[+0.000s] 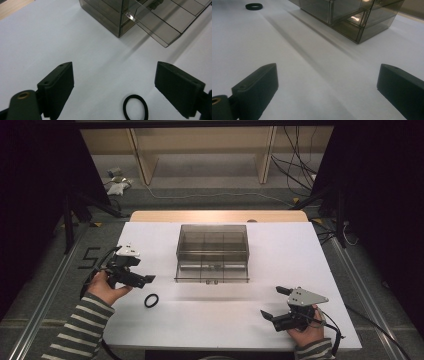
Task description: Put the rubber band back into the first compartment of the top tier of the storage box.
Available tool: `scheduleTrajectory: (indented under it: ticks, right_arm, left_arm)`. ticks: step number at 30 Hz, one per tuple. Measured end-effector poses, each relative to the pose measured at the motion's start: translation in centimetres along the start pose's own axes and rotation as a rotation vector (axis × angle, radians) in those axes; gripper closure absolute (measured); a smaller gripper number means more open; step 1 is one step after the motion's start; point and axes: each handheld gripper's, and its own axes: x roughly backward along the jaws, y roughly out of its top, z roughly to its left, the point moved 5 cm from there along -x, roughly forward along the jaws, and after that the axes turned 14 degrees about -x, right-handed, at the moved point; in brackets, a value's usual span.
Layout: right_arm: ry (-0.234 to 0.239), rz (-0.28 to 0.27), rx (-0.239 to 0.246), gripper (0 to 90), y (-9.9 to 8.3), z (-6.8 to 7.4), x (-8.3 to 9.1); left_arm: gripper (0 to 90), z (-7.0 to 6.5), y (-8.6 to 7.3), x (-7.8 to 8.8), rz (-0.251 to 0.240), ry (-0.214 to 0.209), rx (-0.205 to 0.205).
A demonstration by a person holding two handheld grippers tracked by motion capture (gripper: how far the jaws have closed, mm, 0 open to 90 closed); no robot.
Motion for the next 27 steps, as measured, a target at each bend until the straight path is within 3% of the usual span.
scheduleTrajectory:
  ticks: [3,7,14,22,27]
  right_arm:
    - [0.0,0.0,0.001,4.6,0.0,0.0,0.0]
    - [0.007,-0.002,0.001,4.5,0.0,0.0,0.0]
    - [0.008,-0.005,-0.003,4.4,0.0,0.0,0.0]
    - [0.01,0.002,-0.004,4.4,0.0,0.0,0.0]
    - [0.009,0.005,-0.005,4.4,0.0,0.0,0.0]
  left_arm:
    - [17.8,-0.1,-0.2,-0.2,0.008,-0.007,0.01]
    - [29.8,-0.1,-0.7,-0.5,0.037,-0.04,0.027]
    - [40.3,-0.7,-1.6,-1.5,0.125,-0.054,-0.002]
    - [46.3,-1.1,-2.4,-2.7,0.207,-0.087,-0.001]
    - [49.9,-1.4,-3.0,-3.3,0.245,-0.136,0.002]
